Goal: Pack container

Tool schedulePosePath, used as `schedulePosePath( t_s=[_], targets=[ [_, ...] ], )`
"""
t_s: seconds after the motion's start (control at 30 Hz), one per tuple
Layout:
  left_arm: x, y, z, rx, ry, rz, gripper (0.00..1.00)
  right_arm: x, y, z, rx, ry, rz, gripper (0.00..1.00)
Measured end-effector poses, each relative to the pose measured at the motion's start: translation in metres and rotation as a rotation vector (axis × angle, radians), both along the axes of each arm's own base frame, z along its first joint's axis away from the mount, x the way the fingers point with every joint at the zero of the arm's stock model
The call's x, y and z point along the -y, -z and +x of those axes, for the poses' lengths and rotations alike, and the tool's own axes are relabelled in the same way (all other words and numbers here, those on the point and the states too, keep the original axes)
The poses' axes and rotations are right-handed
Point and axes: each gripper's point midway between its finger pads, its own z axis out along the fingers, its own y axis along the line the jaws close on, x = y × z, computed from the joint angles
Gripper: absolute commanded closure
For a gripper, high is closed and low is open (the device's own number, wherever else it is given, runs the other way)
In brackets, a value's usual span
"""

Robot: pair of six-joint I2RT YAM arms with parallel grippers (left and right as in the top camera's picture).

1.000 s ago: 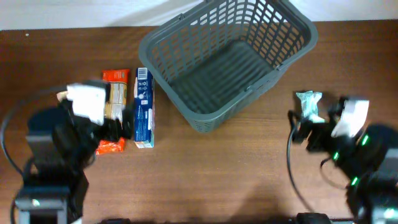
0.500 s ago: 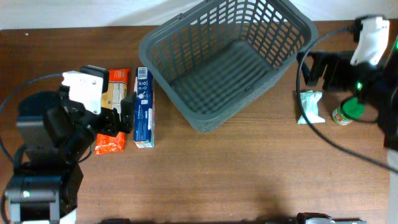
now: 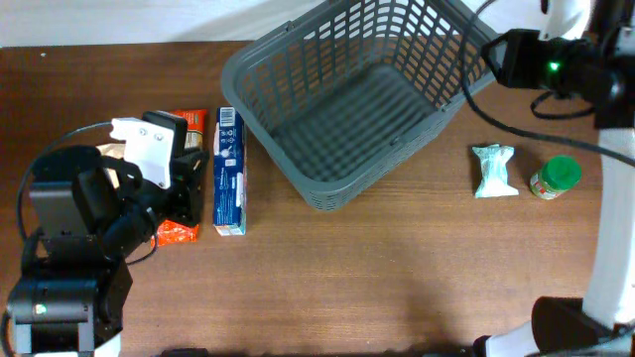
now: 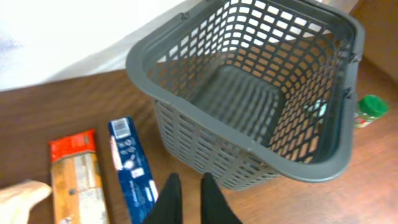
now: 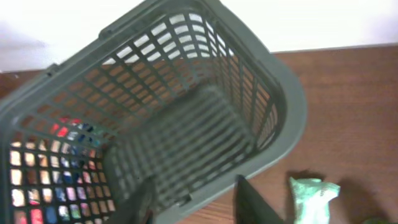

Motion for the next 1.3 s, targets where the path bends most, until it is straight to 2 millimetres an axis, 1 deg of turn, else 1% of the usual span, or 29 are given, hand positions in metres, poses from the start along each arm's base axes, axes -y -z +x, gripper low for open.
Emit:
schedulePosePath(
  t_s=[0.03, 0.07, 0.13, 0.23, 0.33, 0.37, 0.5, 0.6, 0.67, 0.73, 0.8, 0.83, 0.87, 0.93, 1.0, 1.07, 1.17, 1.23, 1.3],
  targets=[
    [0.0, 0.001, -0.001, -0.014, -0.007, -0.014, 0.98, -0.001, 0.002, 0.002, -0.005, -0.001, 0.002, 0.92],
    [0.001, 0.002, -0.002, -0.026, -0.01, -0.024, 0.98, -0.003, 0.004, 0.006, -0.003, -0.008, 0.0, 0.96],
    [0.004, 0.006, -0.006, -0.056, -0.013, -0.039, 0.98, -0.007, 0.004, 0.011, 0.005, -0.015, 0.001, 0.96],
    [0.016, 0.014, -0.015, -0.109, 0.009, -0.042, 0.98, -0.012, 0.002, 0.015, 0.023, -0.028, -0.001, 0.96],
    [0.035, 0.019, -0.031, -0.169, 0.062, -0.039, 0.98, -0.013, -0.001, 0.018, 0.033, -0.01, 0.023, 0.96],
    [0.043, 0.02, -0.039, -0.2, 0.088, -0.035, 0.98, -0.013, -0.003, 0.02, 0.036, 0.001, 0.036, 0.96],
    [0.066, 0.014, -0.061, -0.273, 0.172, -0.016, 0.98, -0.013, -0.008, 0.024, 0.046, 0.038, 0.078, 0.96],
    [0.081, 0.013, -0.075, -0.345, 0.232, 0.027, 0.98, -0.012, -0.009, 0.025, 0.043, 0.068, 0.102, 0.96],
    [0.09, 0.018, -0.081, -0.4, 0.267, 0.08, 0.98, -0.012, -0.008, 0.027, 0.04, 0.078, 0.11, 0.96],
    [0.102, 0.026, -0.082, -0.438, 0.303, 0.136, 0.98, -0.013, -0.005, 0.031, 0.032, 0.083, 0.115, 0.96],
    [0.121, 0.036, -0.081, -0.461, 0.353, 0.195, 0.98, -0.017, 0.002, 0.036, 0.017, 0.081, 0.12, 0.96],
    [0.132, 0.044, -0.081, -0.477, 0.381, 0.23, 0.98, -0.019, 0.007, 0.04, 0.006, 0.079, 0.122, 0.96],
    [0.139, 0.05, -0.082, -0.491, 0.399, 0.254, 0.98, -0.021, 0.012, 0.043, -0.004, 0.076, 0.122, 0.96],
    [0.155, 0.063, -0.083, -0.51, 0.436, 0.304, 0.98, -0.023, 0.024, 0.051, -0.028, 0.073, 0.123, 0.96],
    [0.167, 0.071, -0.084, -0.516, 0.463, 0.336, 0.98, -0.025, 0.04, 0.06, -0.063, 0.073, 0.121, 0.96],
    [0.173, 0.076, -0.083, -0.518, 0.473, 0.35, 0.98, -0.024, 0.053, 0.065, -0.094, 0.079, 0.115, 0.96],
    [0.175, 0.076, -0.079, -0.505, 0.468, 0.354, 0.98, -0.022, 0.072, 0.071, -0.141, 0.087, 0.101, 0.96],
    [0.176, 0.075, -0.078, -0.497, 0.466, 0.351, 0.98, -0.019, 0.078, 0.072, -0.152, 0.099, 0.087, 0.96],
    [0.177, 0.074, -0.075, -0.484, 0.461, 0.35, 0.98, -0.011, 0.084, 0.071, -0.171, 0.131, 0.05, 0.96]
  ],
)
